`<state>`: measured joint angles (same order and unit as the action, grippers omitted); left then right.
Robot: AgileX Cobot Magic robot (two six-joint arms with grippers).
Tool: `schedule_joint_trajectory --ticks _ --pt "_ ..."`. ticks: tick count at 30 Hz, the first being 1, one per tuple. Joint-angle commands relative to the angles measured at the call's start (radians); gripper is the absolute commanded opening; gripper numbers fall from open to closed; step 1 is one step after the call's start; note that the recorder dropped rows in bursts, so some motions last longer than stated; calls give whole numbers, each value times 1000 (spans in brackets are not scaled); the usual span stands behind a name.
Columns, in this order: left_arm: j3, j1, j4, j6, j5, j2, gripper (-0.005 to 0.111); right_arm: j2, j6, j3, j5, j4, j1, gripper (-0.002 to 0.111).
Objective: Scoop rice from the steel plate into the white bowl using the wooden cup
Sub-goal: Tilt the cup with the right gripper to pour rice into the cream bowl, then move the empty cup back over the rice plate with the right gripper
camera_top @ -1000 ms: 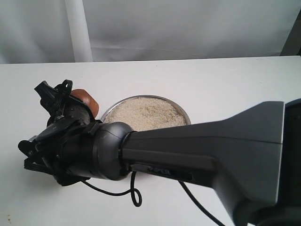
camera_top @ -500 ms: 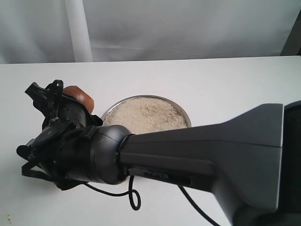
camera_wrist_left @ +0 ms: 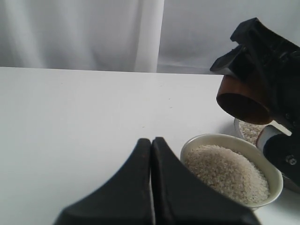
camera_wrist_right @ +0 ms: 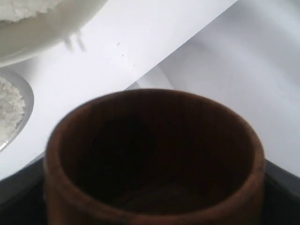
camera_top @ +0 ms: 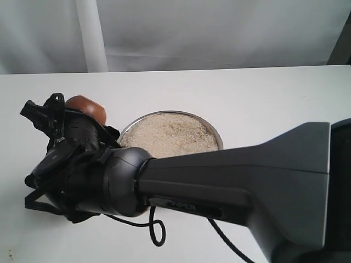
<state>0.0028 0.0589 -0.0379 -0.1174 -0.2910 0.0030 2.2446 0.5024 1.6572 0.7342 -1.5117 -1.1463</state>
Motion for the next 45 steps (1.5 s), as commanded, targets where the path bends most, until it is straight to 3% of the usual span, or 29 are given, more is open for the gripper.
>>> schedule_joint_trajectory --ticks 1,7,13,16,28,36,45 --pt "-3 4 5 -6 6 -3 0 -3 40 8 22 -29 -4 0" --pt "-3 4 5 -6 6 -3 0 -3 -28 8 22 1 -4 0" --pt "-3 4 5 -4 6 -3 0 -55 -511 8 19 164 27 0" --pt "-3 4 5 -4 6 -3 0 -110 -639 8 11 267 64 0" --pt "-3 4 5 -6 6 -3 0 -306 -627 -104 -36 302 249 0" --pt "-3 4 5 -4 6 -3 0 -150 -462 -104 -9 225 344 0" --pt "-3 4 5 -6 6 -3 0 20 -395 -104 98 146 376 0"
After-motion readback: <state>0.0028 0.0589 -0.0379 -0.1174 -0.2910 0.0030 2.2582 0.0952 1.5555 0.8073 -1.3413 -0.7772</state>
